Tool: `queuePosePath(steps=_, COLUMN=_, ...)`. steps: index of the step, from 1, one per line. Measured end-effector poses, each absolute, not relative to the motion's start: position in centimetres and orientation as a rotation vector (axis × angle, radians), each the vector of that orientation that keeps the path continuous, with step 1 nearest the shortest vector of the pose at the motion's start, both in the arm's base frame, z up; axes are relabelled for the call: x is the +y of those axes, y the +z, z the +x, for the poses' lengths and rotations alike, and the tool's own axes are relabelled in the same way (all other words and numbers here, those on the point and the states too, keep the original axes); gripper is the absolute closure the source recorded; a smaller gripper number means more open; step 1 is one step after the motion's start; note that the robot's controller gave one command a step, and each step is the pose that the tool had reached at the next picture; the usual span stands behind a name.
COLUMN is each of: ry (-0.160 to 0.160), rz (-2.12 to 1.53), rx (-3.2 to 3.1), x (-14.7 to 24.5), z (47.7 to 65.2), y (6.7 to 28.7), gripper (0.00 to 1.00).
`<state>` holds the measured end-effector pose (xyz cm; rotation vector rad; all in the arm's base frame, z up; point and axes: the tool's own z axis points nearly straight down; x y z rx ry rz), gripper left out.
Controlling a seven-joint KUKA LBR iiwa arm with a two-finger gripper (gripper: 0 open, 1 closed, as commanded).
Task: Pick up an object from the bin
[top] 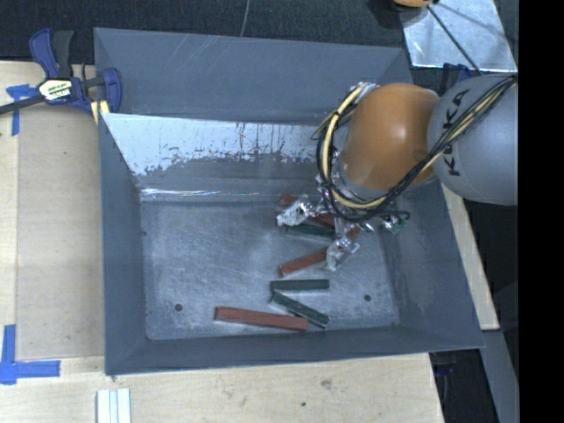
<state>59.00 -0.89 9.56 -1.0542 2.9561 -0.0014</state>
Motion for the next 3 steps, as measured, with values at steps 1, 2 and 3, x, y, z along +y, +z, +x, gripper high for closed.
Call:
queuePosePath(steps=1, ry=-0.006, rz=-1.252, rx=2.851, x=0.82, z=58.42, y=7.91, gripper=1.0)
queuePosePath(steps=2, ry=-0.006, rz=-1.252, rx=2.851, x=0.82, z=58.42, y=7.91, gripper=1.0)
queuePosePath(steps=3, ry=-0.006, rz=-1.253, rx=2.853, x=0.82, z=58.41, y=8.06, gripper=1.0)
